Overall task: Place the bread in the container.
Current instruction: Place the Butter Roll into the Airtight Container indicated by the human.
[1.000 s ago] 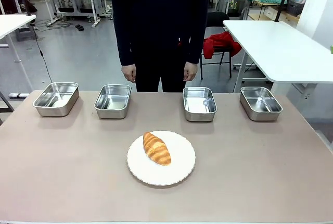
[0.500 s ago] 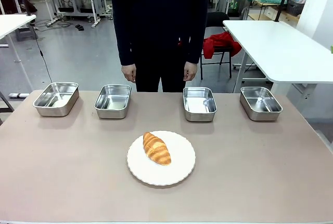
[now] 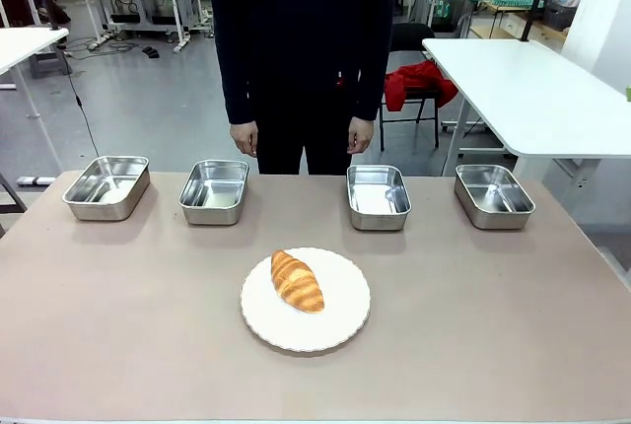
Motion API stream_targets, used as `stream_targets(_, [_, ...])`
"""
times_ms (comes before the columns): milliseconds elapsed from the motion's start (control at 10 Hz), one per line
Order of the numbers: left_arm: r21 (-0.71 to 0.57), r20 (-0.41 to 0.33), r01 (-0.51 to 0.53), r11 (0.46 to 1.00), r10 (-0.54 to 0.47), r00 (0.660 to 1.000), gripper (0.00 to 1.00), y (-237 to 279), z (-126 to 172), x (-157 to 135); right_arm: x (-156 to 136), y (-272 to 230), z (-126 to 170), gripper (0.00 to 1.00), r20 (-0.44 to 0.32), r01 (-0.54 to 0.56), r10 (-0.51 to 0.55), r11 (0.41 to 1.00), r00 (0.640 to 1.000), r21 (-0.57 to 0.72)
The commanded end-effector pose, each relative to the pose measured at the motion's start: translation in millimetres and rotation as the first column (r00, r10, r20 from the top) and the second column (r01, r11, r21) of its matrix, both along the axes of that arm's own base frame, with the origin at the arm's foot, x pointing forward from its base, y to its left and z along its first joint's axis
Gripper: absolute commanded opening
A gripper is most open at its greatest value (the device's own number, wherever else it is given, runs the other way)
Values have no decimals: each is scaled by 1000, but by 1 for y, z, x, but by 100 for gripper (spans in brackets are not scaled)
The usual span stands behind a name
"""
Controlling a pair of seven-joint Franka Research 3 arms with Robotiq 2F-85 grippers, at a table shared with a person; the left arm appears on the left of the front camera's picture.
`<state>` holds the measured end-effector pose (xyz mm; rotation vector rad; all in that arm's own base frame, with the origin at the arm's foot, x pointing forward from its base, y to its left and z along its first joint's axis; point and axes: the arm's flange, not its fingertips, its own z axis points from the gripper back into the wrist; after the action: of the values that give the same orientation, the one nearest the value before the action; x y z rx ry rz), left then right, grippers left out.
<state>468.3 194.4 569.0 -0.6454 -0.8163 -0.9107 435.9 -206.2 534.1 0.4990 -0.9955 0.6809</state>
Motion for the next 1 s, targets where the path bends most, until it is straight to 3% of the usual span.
stream_targets(0, [-4,12,15,1000,-15,1000,100,0,2,-1,-1,0,1,100,2,-9,9,1000,1000,-8])
stream_targets(900, [-4,12,15,1000,-15,1000,100,0,2,-1,-1,0,1,100,2,-9,9,1000,1000,-8])
